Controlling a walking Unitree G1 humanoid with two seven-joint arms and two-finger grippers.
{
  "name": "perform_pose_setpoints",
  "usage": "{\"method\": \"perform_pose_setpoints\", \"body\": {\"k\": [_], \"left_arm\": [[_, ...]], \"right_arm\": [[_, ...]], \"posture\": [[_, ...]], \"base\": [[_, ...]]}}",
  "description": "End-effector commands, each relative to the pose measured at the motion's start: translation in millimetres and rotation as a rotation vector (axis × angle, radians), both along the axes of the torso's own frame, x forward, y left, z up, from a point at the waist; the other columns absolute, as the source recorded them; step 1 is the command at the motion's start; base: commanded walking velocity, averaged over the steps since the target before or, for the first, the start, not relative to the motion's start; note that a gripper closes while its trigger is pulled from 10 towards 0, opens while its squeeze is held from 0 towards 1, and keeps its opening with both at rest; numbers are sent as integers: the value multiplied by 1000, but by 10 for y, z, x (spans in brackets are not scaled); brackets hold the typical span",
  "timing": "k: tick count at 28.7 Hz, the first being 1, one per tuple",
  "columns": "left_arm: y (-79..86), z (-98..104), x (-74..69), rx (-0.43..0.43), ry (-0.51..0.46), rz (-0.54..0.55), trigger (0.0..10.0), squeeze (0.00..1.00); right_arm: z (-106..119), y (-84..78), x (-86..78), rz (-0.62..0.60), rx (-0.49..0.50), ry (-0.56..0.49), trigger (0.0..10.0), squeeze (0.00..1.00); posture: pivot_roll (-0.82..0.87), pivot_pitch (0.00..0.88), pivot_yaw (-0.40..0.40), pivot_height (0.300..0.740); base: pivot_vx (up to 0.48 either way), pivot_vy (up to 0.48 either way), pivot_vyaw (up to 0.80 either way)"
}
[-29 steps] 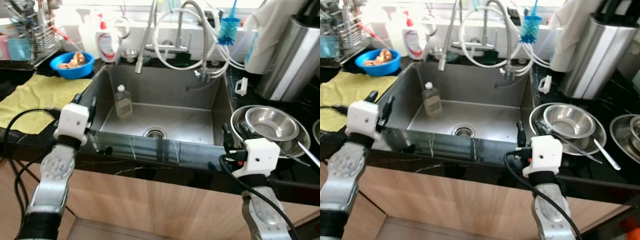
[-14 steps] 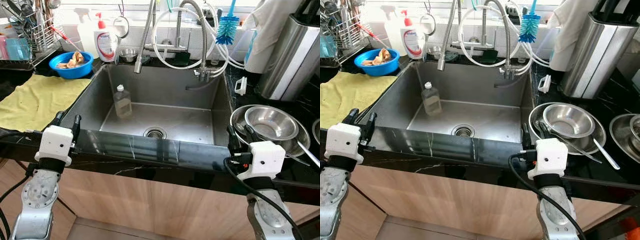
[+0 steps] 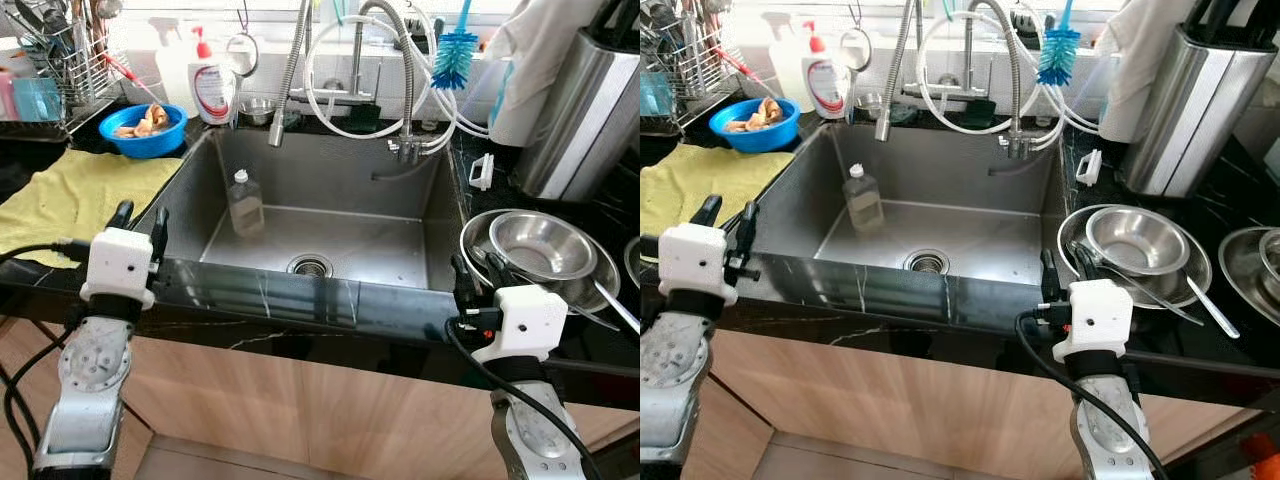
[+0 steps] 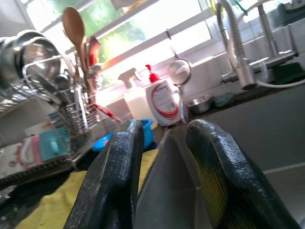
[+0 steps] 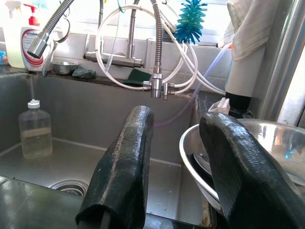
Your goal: Kitchen organization
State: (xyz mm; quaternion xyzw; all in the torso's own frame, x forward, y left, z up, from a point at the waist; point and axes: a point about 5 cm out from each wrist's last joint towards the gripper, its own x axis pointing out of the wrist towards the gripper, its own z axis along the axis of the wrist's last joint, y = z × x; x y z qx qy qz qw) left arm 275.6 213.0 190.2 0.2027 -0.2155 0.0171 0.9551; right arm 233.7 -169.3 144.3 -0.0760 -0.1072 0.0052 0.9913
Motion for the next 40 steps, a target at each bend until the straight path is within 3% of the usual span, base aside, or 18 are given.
{"method": "perform_pose_setpoints", "body": {"k": [1,7,35,40], "left_arm": [[-40,-41,33,-5,27,-8,10000,0],[-89,-39,69,-25,31,-23,10000,0],[-144,-19,122,-63,28,-31,10000,0],[-158,-13,124,-63,24,-33,10000,0]], "right_arm": [[68,27,4,3,0,-26,10000,0],[62,36,16,-12,-14,-12,10000,0],[85,77,49,9,-13,-14,10000,0],[109,102,47,24,-26,-37,10000,0]], "posture": [[-69,0,23,740],[-68,0,23,740],[-69,0,26,740],[-68,0,25,740]], "base": [[0,0,0],[0,124,0],[0,70,-709],[0,0,0]]}}
